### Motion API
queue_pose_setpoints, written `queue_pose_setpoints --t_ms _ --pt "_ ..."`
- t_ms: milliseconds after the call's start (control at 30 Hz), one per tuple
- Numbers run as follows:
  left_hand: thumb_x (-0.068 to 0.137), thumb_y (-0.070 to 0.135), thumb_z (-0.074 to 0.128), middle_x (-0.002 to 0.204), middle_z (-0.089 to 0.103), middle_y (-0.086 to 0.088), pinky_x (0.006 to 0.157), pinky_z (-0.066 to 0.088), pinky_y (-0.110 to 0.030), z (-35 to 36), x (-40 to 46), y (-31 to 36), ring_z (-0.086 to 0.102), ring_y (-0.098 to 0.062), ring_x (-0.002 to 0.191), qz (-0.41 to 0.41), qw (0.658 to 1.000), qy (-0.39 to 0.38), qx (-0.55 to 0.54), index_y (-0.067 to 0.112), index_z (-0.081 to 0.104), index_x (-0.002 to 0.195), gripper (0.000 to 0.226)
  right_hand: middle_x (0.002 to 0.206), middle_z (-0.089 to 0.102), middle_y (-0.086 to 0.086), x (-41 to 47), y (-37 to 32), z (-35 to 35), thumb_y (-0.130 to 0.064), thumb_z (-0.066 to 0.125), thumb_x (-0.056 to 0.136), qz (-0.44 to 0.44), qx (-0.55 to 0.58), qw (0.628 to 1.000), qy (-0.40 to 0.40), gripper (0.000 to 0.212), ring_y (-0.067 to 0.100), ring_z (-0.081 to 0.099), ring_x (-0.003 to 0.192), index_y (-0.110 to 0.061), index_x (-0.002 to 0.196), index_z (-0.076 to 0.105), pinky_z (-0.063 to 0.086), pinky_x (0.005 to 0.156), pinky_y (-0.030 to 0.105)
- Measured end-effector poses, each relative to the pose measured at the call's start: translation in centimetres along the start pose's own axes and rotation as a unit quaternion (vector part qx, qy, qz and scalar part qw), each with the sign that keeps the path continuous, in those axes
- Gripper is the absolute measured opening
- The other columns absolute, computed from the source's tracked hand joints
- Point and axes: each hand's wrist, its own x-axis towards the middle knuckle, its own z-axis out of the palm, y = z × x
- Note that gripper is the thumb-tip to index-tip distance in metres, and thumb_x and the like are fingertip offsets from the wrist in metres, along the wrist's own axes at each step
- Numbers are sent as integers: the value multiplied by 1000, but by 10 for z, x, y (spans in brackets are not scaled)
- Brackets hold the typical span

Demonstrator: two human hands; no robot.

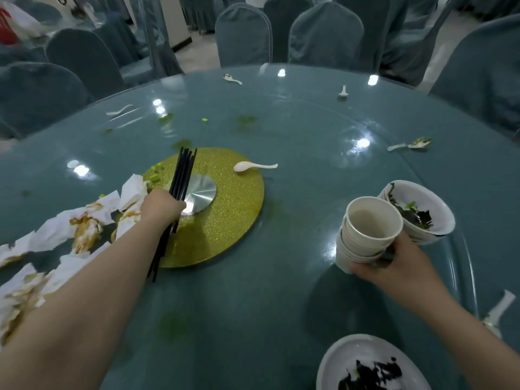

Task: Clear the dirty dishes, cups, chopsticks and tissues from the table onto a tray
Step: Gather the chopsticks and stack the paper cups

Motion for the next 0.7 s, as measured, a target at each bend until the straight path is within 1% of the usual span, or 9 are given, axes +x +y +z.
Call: queue_pose_setpoints --t_ms 100,167,233,267,333,400,533,600,700 --pt "78 15 64 62 59 -11 47 43 -26 -17 -21 5 58 -25 55 25 998 -20 -51 5 54 67 18 95 69 -23 -5 -2 -8 -41 86 47 5 -37 999 -13 73 0 66 85 -44 112 53 54 77 31" --pt "78 15 65 61 60 -11 46 44 -26 -26 -40 7 58 -24 51 41 995 -38 -81 8 55 67 16 94 69 -20 -13 1 -13 -35 87 50 6 -55 998 -20 72 -2 66 83 -34 114 56 51 71 20" --pt "78 14 68 59 59 -9 42 43 -24 -30 -64 9 55 -21 46 47 989 -63 -122 10 54 68 18 93 69 -20 -24 4 -17 -25 89 55 17 -31 999 -4 67 -5 65 81 -31 113 57 47 61 8" --pt "78 14 70 57 57 -8 39 42 -23 -32 -79 8 54 -19 43 43 986 -73 -143 8 55 69 19 95 68 -20 -31 5 -17 -21 88 57 22 -16 1000 3 66 -4 65 83 -32 114 56 47 62 8" --pt "78 16 72 54 56 -7 36 41 -21 -31 -110 3 51 -16 37 29 977 -91 -188 6 56 70 20 104 67 -17 -43 3 -14 -20 88 62 35 11 999 10 66 5 64 94 -36 116 54 52 75 23" --pt "78 15 72 51 55 -5 37 42 -22 -25 -142 -2 49 -13 34 14 965 -113 -235 6 57 70 19 113 65 -15 -53 -1 -13 -21 87 64 35 32 999 15 67 10 62 103 -38 119 52 50 88 36" --pt "79 16 72 44 55 1 41 44 -24 -6 -200 -13 49 -13 35 10 951 -162 -264 8 60 73 16 140 49 -4 -70 -1 -22 -20 82 72 50 11 998 28 83 20 50 123 -29 141 37 43 101 48" --pt "78 19 72 46 58 4 43 45 -24 1 -225 -16 52 -12 38 29 955 -183 -234 11 62 73 14 143 45 0 -86 5 -31 -22 78 76 65 -2 996 54 82 23 50 123 -24 144 33 44 100 48" --pt "76 21 71 48 58 3 46 46 -23 7 -257 -15 55 -13 41 54 959 -206 -188 14 60 67 16 133 51 -2 -116 17 -38 -19 76 80 69 19 995 75 71 17 53 112 -25 140 39 46 90 37"
